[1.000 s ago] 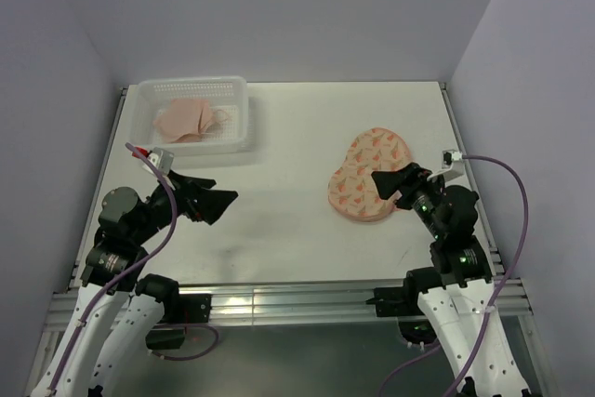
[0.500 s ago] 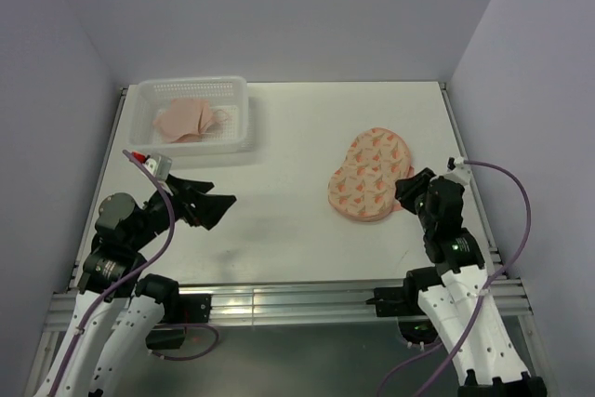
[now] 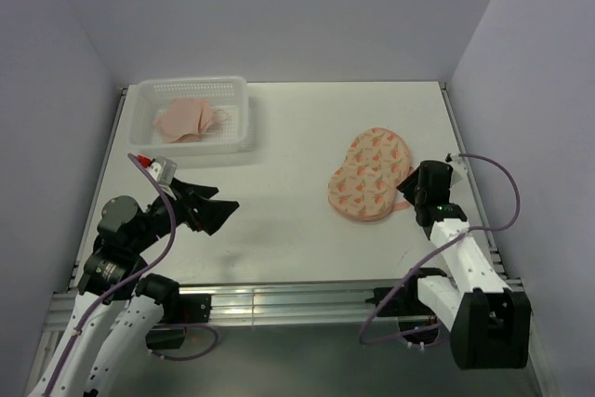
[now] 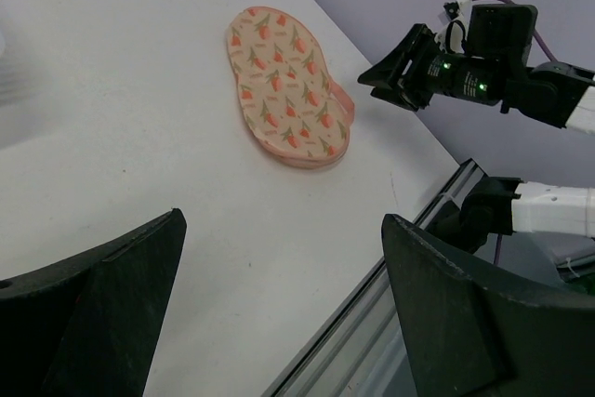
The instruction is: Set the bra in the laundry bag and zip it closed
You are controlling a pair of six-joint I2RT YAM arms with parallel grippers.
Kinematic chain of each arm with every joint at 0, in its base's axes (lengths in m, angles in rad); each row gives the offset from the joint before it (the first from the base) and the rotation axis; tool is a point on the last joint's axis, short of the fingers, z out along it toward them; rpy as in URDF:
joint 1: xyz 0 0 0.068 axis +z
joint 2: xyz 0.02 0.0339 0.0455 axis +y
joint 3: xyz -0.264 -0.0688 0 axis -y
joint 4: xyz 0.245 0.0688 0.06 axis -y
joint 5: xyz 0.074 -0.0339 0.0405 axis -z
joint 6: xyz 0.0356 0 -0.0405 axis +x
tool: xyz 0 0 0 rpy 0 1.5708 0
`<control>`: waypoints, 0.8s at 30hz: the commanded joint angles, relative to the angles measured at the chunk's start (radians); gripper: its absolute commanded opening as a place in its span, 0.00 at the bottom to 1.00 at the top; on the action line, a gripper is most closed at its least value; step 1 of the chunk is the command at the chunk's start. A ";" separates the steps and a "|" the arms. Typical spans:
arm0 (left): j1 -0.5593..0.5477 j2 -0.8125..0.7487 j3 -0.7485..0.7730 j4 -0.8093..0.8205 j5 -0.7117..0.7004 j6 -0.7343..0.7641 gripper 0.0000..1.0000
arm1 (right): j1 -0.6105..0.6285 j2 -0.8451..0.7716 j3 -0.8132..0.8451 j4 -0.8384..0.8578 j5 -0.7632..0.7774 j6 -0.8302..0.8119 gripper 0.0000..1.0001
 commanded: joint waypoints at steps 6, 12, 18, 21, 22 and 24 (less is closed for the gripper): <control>-0.015 -0.006 -0.002 0.007 -0.013 0.003 0.87 | -0.104 0.218 0.044 0.215 -0.178 0.001 0.45; -0.020 -0.006 -0.005 0.008 -0.011 0.003 0.78 | -0.104 0.359 0.056 0.296 -0.221 0.035 0.43; -0.020 0.011 -0.005 0.010 -0.010 0.003 0.77 | -0.101 0.447 0.059 0.359 -0.296 0.053 0.29; -0.020 0.028 -0.005 0.011 -0.003 0.003 0.76 | -0.072 0.451 0.059 0.359 -0.293 0.036 0.24; -0.020 0.031 -0.006 0.011 -0.003 0.003 0.76 | -0.060 0.451 0.062 0.353 -0.284 0.032 0.24; -0.019 0.043 -0.006 0.014 0.004 0.001 0.73 | -0.020 0.444 0.072 0.332 -0.255 0.018 0.21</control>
